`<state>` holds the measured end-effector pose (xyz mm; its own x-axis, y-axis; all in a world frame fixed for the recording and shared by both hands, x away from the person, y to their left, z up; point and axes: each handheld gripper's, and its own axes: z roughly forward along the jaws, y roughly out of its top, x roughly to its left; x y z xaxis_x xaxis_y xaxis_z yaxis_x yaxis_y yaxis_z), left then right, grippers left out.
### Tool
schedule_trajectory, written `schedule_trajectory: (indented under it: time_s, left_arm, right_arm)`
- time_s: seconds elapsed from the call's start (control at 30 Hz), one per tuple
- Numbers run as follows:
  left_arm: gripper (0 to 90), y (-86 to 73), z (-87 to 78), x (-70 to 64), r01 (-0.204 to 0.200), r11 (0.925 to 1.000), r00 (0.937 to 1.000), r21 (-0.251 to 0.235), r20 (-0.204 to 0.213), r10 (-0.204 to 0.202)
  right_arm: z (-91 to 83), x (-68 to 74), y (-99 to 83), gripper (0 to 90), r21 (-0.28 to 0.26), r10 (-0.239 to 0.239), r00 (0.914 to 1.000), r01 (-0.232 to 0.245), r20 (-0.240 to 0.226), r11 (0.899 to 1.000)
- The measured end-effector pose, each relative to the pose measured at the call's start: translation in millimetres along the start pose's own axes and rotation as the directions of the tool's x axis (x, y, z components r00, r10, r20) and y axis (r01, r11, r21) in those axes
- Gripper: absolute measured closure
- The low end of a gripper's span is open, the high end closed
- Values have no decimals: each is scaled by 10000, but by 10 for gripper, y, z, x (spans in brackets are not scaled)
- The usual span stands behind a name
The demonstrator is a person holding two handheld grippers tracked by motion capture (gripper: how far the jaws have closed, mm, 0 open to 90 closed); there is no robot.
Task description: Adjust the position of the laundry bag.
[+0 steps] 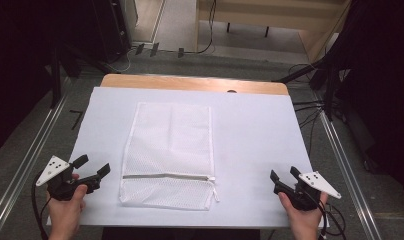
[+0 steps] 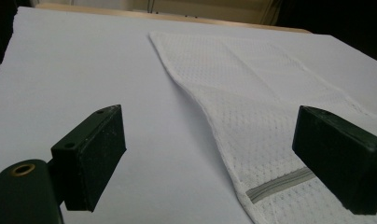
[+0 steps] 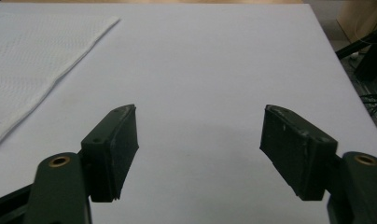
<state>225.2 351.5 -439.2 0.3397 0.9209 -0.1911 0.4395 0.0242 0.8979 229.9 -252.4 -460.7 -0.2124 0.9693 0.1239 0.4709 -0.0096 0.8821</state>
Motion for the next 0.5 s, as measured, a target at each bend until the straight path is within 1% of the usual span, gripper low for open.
schedule_trajectory:
  time_s: [0.03, 0.1, 0.17, 0.2, 0.23, 0.33, 0.37, 0.4, 0.43, 0.47, 0.5]
  left_arm:
    - [94, -3, 8, -3, -21, 10000, 10000, 31, -20, 21]
    - [96, -23, 17, -15, -51, 10000, 10000, 18, -70, 51]
    - [96, -36, 24, -14, -71, 9999, 9999, 81, -120, 72]
    - [96, -48, 47, -10, 34, 9999, 10000, 118, -15, -34]
    - [96, -44, 52, -10, 32, 9999, 10000, 156, -18, -32]
    - [98, -31, 41, -25, -55, 9999, 10000, 87, -50, 55]
    - [113, -32, 40, -28, -62, 10000, 10000, 66, -69, 62]
    - [123, -36, 40, -31, -78, 9999, 9999, 91, -89, 79]
    - [125, -39, 41, -29, -122, 9998, 9999, 129, -102, 124]
    - [126, -42, 43, -32, -120, 9998, 9998, 151, -129, 122]
    - [128, -43, 45, -32, -146, 9998, 9998, 159, -124, 148]
  right_arm:
    - [24, 30, 9, 291, 22, -79, 10000, 79, -14, 10000]
    - [88, 111, 41, 337, 204, 151, 9999, -152, 43, 9997]
    - [172, 210, 93, 367, 374, 184, 9998, -185, 26, 9991]
    - [221, 286, 127, 387, 383, 112, 9999, -112, -13, 9992]
    - [251, 334, 147, 394, 417, 66, 10000, -65, -22, 9991]
    - [385, 527, 223, 419, 639, -323, 9994, 327, -81, 9974]
    - [447, 602, 252, 423, 685, -408, 9990, 419, -179, 9968]
    - [485, 642, 270, 426, 722, -496, 9984, 514, -269, 9961]
    - [534, 701, 293, 432, 761, -488, 9981, 515, -367, 9958]
    - [579, 754, 312, 438, 774, -496, 9974, 535, -517, 9956]
    - [634, 819, 334, 438, 747, -441, 9959, 500, -787, 9960]
